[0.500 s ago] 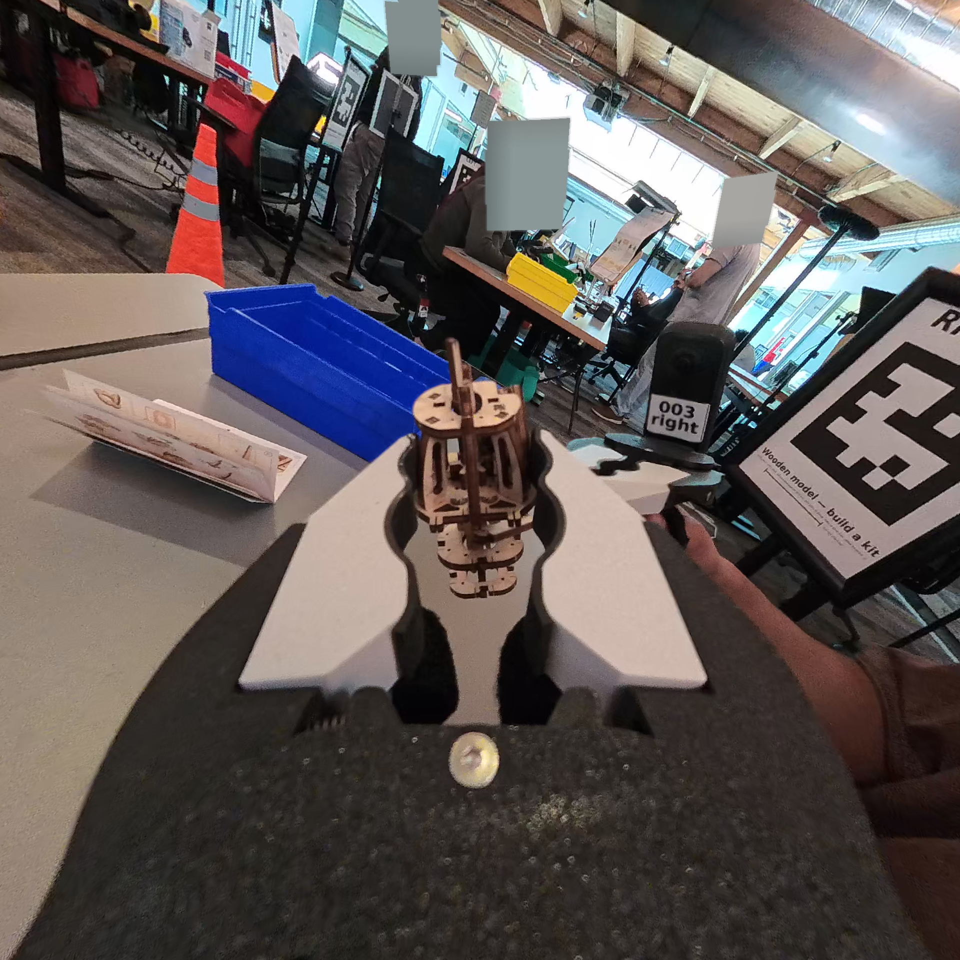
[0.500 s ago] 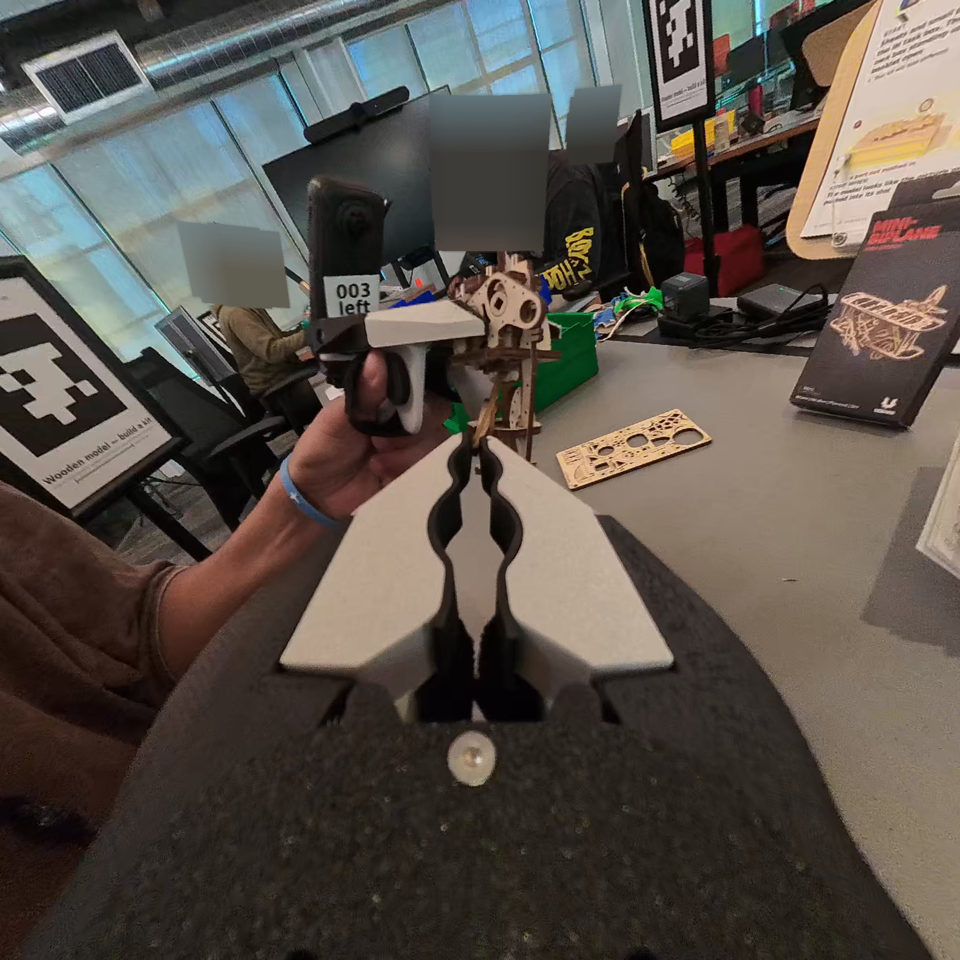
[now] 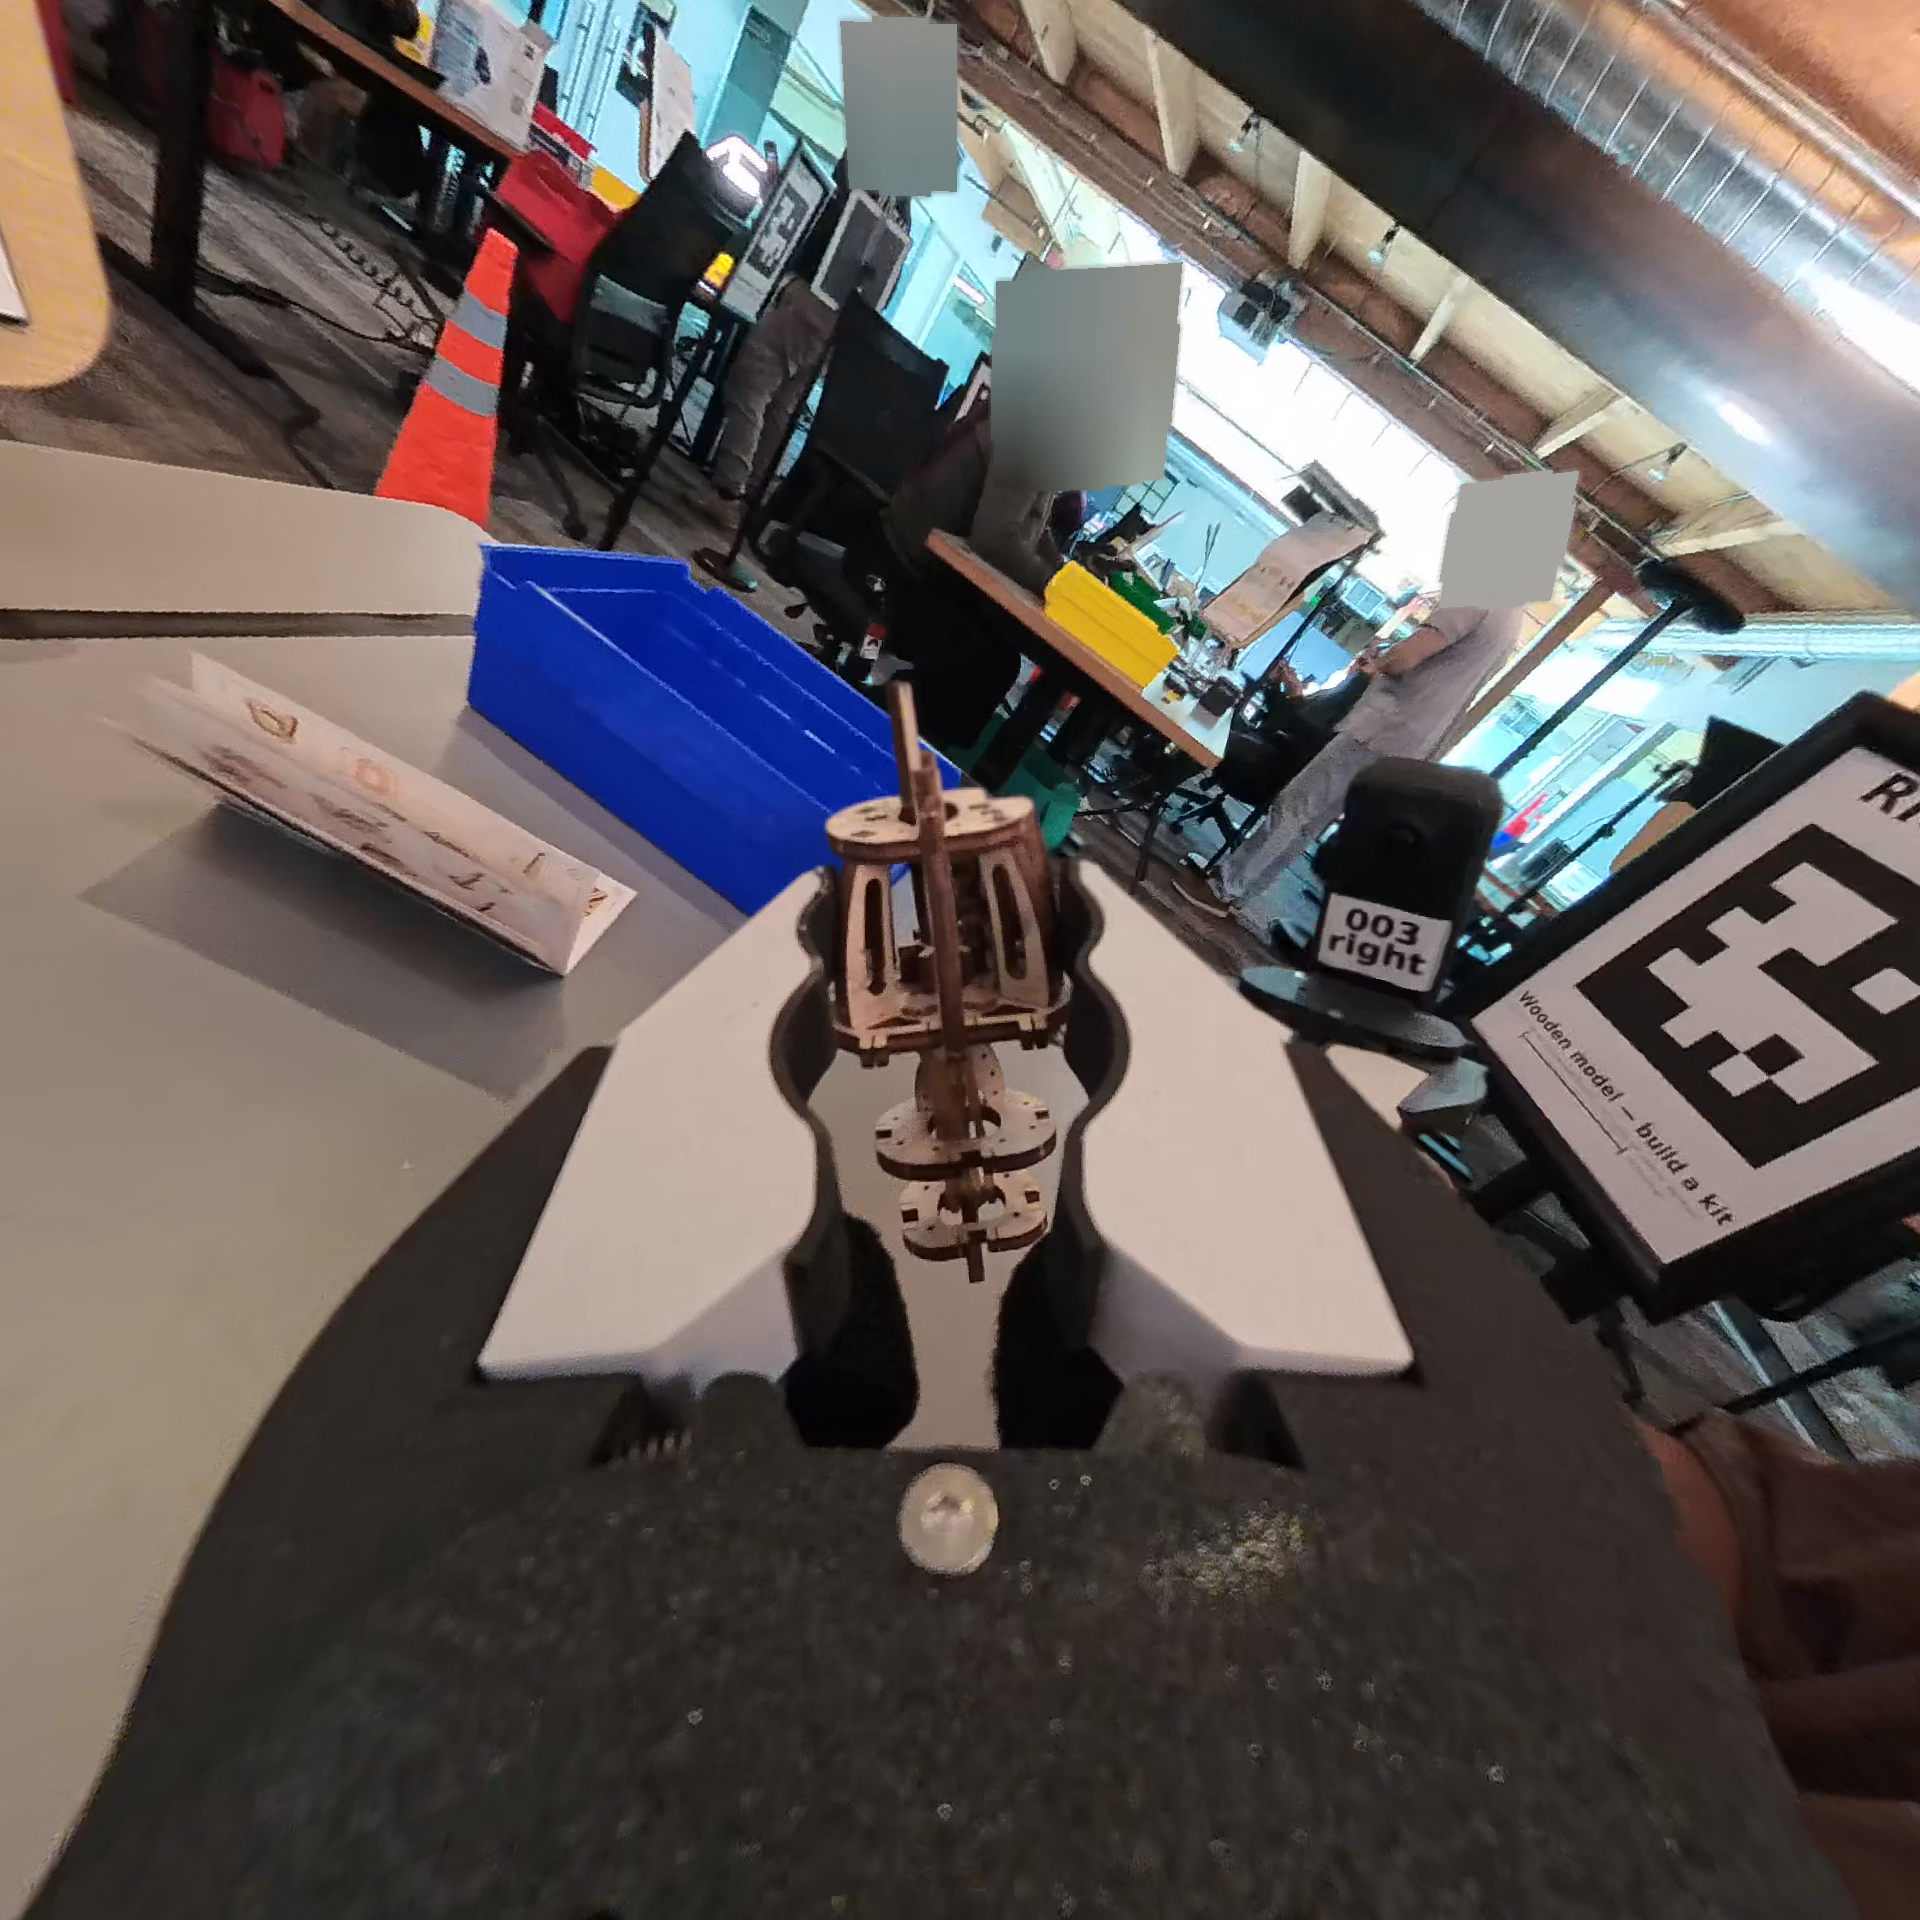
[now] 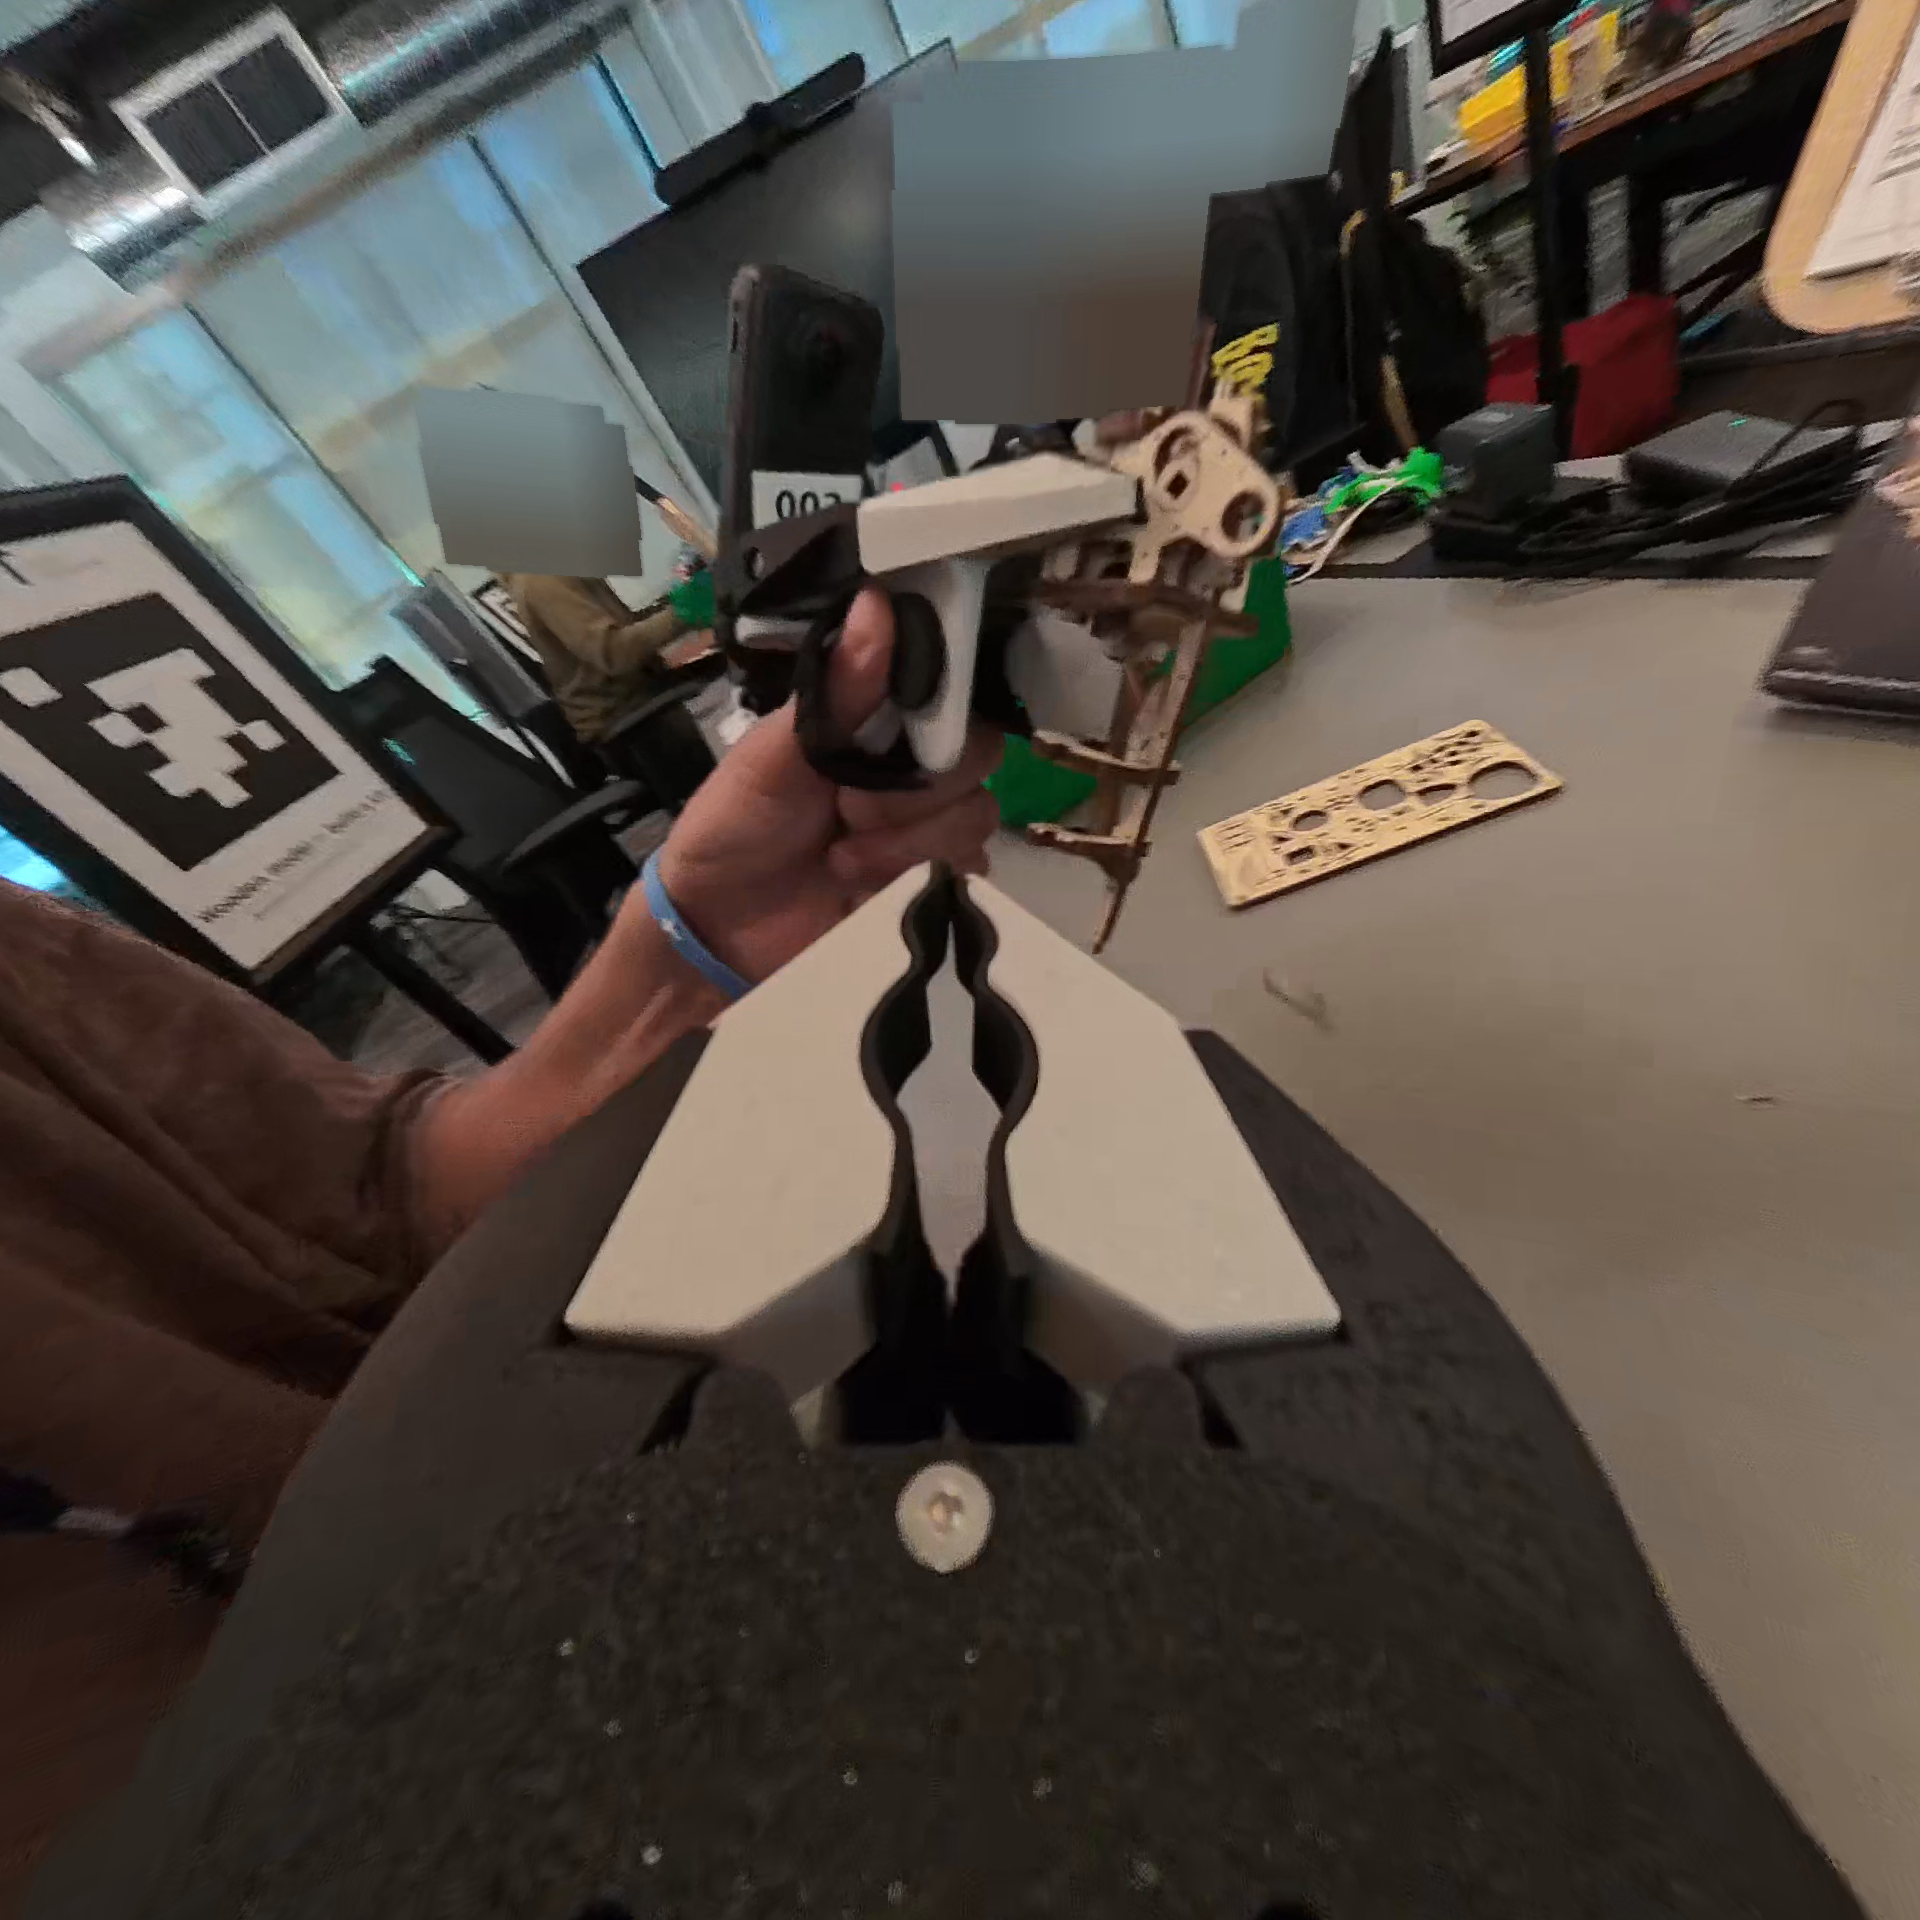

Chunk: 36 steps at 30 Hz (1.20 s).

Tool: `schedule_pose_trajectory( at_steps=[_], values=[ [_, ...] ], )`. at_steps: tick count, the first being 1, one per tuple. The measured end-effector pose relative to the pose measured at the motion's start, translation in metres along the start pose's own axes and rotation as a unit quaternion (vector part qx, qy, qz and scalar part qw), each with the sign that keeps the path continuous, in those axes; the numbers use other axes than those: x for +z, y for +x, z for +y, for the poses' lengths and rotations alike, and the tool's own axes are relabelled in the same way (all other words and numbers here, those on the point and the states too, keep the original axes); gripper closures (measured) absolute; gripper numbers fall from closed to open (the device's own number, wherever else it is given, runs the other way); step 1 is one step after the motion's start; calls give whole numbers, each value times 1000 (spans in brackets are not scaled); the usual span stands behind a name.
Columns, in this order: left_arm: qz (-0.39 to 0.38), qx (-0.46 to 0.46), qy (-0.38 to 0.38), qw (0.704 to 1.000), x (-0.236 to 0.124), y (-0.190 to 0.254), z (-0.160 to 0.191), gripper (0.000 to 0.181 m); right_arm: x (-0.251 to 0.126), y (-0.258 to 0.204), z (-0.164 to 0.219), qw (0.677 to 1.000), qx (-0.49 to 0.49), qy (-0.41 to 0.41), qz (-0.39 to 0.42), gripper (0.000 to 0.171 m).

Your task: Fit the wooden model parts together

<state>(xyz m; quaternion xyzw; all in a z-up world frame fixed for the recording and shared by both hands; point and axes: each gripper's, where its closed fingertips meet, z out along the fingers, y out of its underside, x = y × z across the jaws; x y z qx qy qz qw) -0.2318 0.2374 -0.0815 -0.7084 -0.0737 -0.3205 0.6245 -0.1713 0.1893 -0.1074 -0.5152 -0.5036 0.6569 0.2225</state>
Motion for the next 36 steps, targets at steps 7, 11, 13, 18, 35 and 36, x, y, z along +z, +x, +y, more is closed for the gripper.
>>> schedule_pose_trajectory(
  at_steps=[7,11,13,18,35,36],
  values=[
    [-5,-7,-5,1000,-3,-10,8,143,-14,46,-3,983,-113,-2,144,163],
    [9,-33,7,999,-7,-16,6,143,0,43,8,984,-126,-9,125,143],
    [24,-37,14,999,-9,-13,5,143,6,31,0,992,-91,27,86,143],
    [30,-32,11,999,-7,-9,10,142,9,31,-23,992,-53,82,78,141],
    [66,-18,5,998,-21,0,14,143,18,21,-21,983,-101,91,125,138],
    [63,-12,7,998,-21,1,13,142,15,20,-26,985,-89,94,117,138]
  ],
)
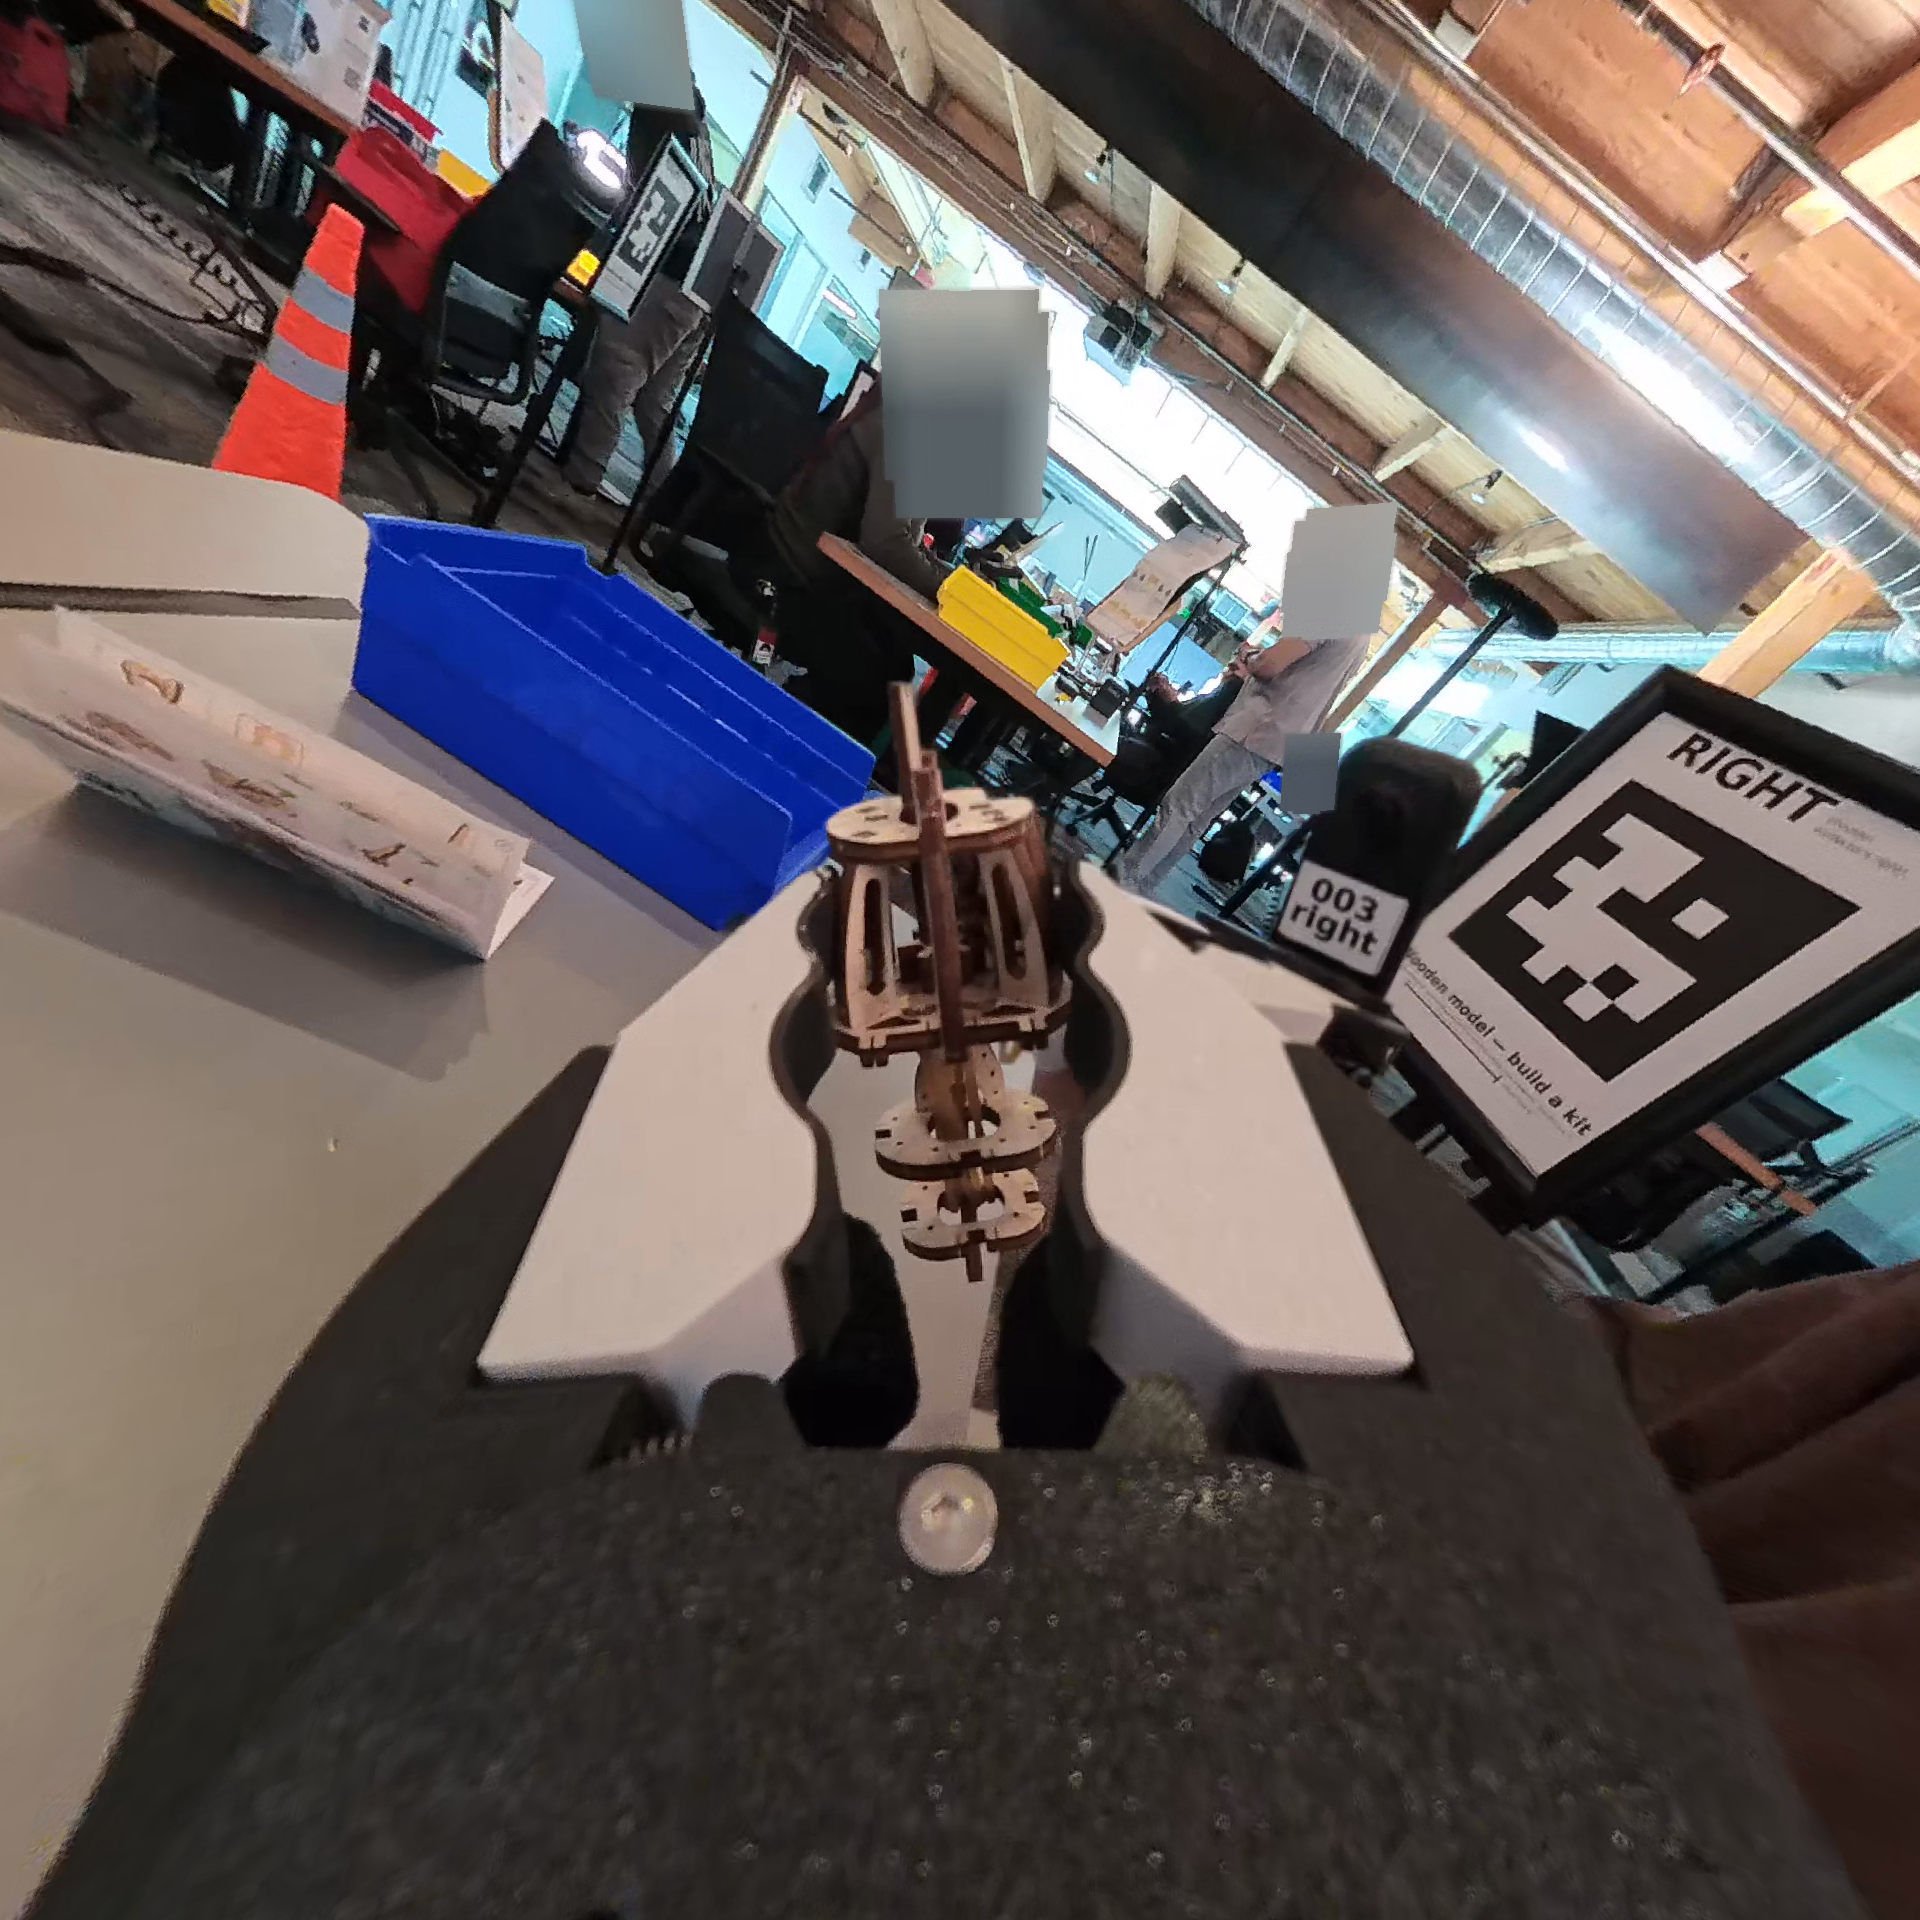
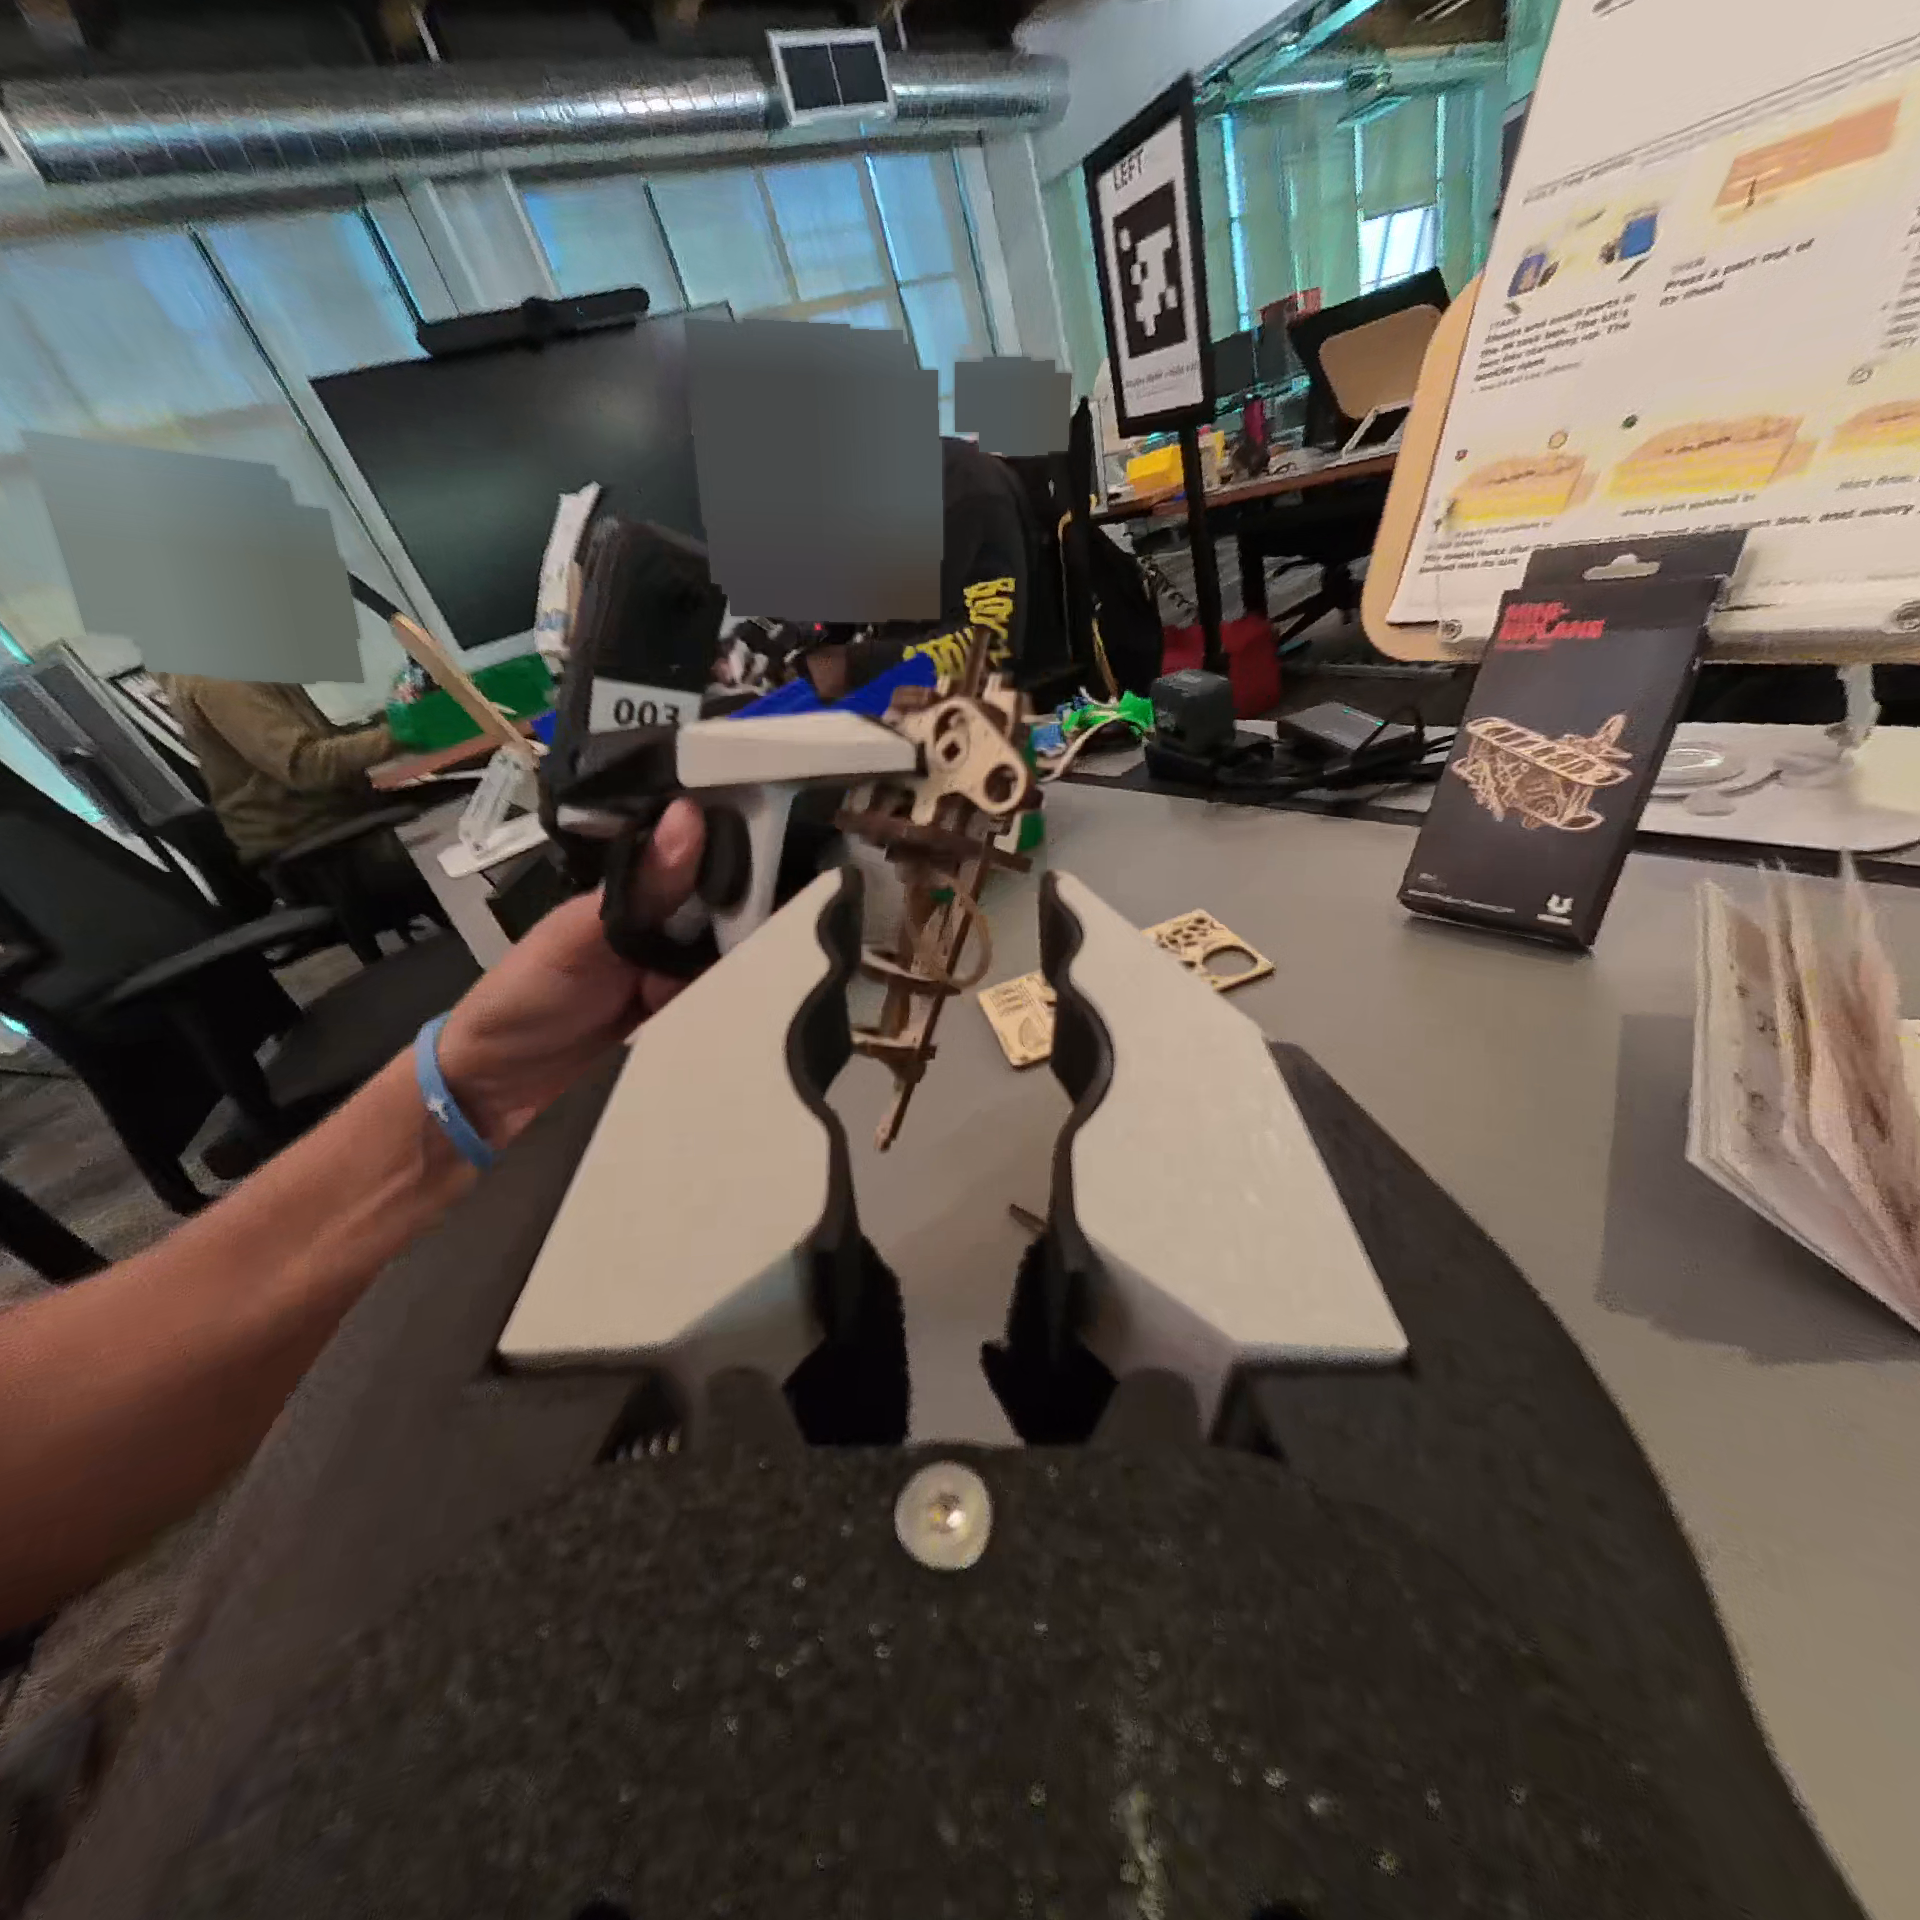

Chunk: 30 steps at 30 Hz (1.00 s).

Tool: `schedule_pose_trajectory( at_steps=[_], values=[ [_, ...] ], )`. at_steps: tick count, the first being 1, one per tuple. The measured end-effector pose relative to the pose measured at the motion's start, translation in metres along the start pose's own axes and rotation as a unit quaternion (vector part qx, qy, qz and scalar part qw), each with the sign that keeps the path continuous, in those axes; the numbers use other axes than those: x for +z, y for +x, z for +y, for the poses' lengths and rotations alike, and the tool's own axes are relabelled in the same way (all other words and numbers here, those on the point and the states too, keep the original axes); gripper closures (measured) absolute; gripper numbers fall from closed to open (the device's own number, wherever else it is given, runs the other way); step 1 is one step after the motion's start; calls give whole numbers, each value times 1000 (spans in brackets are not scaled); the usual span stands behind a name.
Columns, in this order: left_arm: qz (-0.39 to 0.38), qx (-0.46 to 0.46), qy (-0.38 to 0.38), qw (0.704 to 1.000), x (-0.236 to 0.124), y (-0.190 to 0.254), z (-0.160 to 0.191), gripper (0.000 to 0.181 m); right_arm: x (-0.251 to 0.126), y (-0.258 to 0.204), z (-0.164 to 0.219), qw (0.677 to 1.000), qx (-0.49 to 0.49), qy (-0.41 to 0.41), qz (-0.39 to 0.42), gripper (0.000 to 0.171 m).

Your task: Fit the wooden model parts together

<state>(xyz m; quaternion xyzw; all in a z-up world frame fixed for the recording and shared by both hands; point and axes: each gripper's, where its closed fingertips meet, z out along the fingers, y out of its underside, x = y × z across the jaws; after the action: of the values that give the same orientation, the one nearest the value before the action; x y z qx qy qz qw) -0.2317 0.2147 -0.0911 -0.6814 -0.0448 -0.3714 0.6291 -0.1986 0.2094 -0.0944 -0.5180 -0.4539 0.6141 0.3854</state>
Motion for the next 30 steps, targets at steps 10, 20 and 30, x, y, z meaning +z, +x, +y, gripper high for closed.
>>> schedule_pose_trajectory(
  at_steps=[10,20,30],
  values=[
    [125,44,-30,991,-2,69,-6,143,-24,-35,-26,992,36,-48,-108,125],
    [198,179,-272,924,-2,128,34,143,-45,-80,-13,950,-51,-223,-213,122],
    [156,149,-309,926,16,115,47,142,-52,-66,0,962,84,-100,-240,128]
  ],
)
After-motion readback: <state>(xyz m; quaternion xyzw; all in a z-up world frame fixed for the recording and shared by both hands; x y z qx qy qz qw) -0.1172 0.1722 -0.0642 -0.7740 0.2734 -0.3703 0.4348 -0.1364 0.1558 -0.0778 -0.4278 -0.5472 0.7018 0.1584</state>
